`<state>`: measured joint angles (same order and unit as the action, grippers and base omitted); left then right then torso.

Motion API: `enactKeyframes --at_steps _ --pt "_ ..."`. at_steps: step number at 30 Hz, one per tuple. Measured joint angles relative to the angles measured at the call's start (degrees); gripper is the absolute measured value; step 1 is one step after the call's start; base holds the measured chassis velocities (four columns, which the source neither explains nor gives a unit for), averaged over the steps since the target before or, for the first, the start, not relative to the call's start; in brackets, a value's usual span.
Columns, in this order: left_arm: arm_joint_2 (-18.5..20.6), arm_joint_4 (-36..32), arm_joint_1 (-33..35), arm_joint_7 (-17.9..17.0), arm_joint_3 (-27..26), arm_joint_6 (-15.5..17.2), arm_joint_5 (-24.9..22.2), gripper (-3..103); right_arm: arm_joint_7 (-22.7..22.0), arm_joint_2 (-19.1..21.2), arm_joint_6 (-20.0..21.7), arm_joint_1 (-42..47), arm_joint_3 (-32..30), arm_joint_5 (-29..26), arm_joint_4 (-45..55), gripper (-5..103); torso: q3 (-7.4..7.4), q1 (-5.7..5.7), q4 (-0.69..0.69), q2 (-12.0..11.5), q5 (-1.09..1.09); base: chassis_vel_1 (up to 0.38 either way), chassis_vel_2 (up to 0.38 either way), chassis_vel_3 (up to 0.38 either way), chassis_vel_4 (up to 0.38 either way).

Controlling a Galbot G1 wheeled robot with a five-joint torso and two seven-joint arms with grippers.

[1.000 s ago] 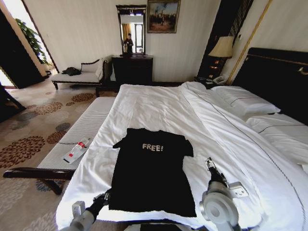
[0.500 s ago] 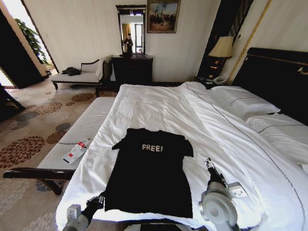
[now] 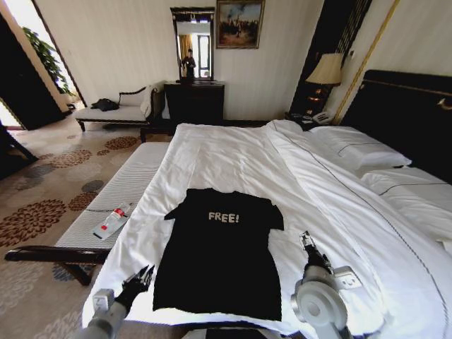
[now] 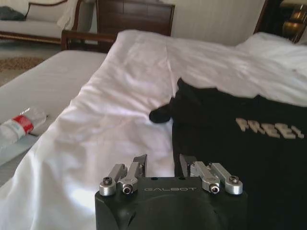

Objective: Fold the clothes on the bed.

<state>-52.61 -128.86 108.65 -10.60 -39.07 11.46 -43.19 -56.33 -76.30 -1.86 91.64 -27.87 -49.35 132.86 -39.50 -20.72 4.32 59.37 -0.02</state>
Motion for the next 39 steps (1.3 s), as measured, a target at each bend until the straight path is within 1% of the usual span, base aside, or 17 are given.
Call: enactKeyframes --at_steps 2,3,4,5,6,8,10,11,12,15,17,20,22,25,31,36,39 --pt "-0.1 0.2 -6.2 -0.8 1.9 1.6 -1.1 50 0.0 0.0 0.0 -0.6 0.4 0.0 -0.4 100 0.0 0.0 0.01 0.0 -0.03 0.0 0.0 0.0 0.0" --pt "-0.5 0.6 -9.6 -1.3 3.0 2.4 -0.2 56 0.1 0.2 0.1 -1.4 1.1 -0.2 -0.9 100 0.0 0.0 0.13 0.0 -0.04 0.0 0.0 0.0 0.0" --pt "-0.5 0.6 -9.6 -1.3 3.0 2.4 -0.2 56 0.1 0.2 0.1 -1.4 1.1 -0.2 -0.9 100 0.0 0.0 0.13 0.0 -0.04 0.0 0.0 0.0 0.0" --pt "-1.4 0.9 -11.5 -1.3 3.2 2.6 2.8 61 0.1 0.6 0.4 -2.8 2.3 -0.8 -1.5 100 0.0 0.0 0.13 0.0 -0.04 0.0 0.0 0.0 0.0" --pt "-2.1 1.7 -13.3 -1.3 3.7 2.3 7.3 67 0.3 1.1 1.1 -5.1 3.8 -1.9 -2.5 100 -0.01 -0.01 -0.06 0.0 0.02 0.0 0.0 0.0 0.0" --pt "-2.0 2.6 -14.5 -1.3 4.4 2.3 9.4 67 0.4 1.2 1.2 -5.6 4.1 -2.1 -2.8 100 -0.01 -0.01 -0.08 0.0 0.03 0.0 0.0 0.0 0.0" --pt "0.0 6.3 -19.1 -1.0 7.8 2.1 13.4 77 0.6 1.3 1.4 -6.0 4.5 -2.5 -3.4 100 -0.01 -0.01 -0.04 0.0 -0.04 0.019 0.015 0.026 0.058" --pt "0.0 6.3 -19.1 -1.0 7.8 2.1 13.4 77 0.6 1.3 1.4 -6.0 4.5 -2.5 -3.4 100 -0.01 -0.01 -0.04 0.0 -0.04 -0.011 -0.006 0.026 0.058" --pt "1.9 9.1 -22.3 -1.1 10.5 1.9 13.8 82 0.7 1.4 1.4 -6.2 4.4 -2.5 -3.8 100 -0.01 -0.01 0.05 0.0 -0.02 0.0 0.0 0.0 0.0" --pt "4.6 13.8 -27.9 -1.4 15.3 1.1 13.0 97 0.8 1.3 1.3 -6.6 4.3 -2.6 -4.5 100 -0.01 -0.01 0.02 0.0 -0.02 0.0 0.0 0.0 0.0" --pt "5.0 14.6 -29.1 -1.4 16.3 0.8 12.8 97 0.8 1.2 1.3 -6.6 4.3 -2.5 -4.6 100 -0.01 -0.01 -0.01 0.0 -0.02 0.0 0.0 0.0 0.0" --pt "6.3 19.7 -37.5 -0.2 24.8 -0.5 11.3 100 0.9 0.6 1.3 -7.1 5.2 -1.9 -5.8 100 0.0 -0.01 0.04 0.0 -0.02 0.0 0.0 0.0 0.0" --pt "6.3 20.9 -39.5 0.2 26.9 -0.7 11.2 100 0.9 0.5 1.2 -7.3 5.3 -1.6 -6.1 100 -0.01 -0.01 0.04 0.0 -0.01 0.0 0.0 0.0 0.0" --pt "4.9 25.5 -45.3 1.0 33.2 -1.5 11.2 100 1.0 0.4 1.2 -8.0 5.5 -1.2 -7.8 100 -0.01 -0.01 0.01 0.0 -0.02 0.0 0.0 0.0 0.0" --pt "2.0 33.4 -52.4 0.4 41.0 -1.3 12.4 100 0.9 0.6 1.0 -9.5 4.8 -1.7 -10.5 100 0.0 -0.01 0.0 0.0 -0.01 0.0 0.0 0.0 0.0" --pt "2.2 34.0 -55.0 -0.8 43.0 -0.4 12.5 101 0.8 0.3 0.9 -9.8 4.6 -1.7 -11.4 100 0.0 0.0 0.01 0.0 0.0 0.0 0.0 0.0 0.0" --pt "2.1 34.6 -56.5 -1.4 44.1 0.1 12.3 97 0.8 0.1 0.8 -9.8 4.5 -1.7 -11.7 100 0.0 0.0 0.01 0.0 -0.01 0.0 0.0 0.0 0.0"
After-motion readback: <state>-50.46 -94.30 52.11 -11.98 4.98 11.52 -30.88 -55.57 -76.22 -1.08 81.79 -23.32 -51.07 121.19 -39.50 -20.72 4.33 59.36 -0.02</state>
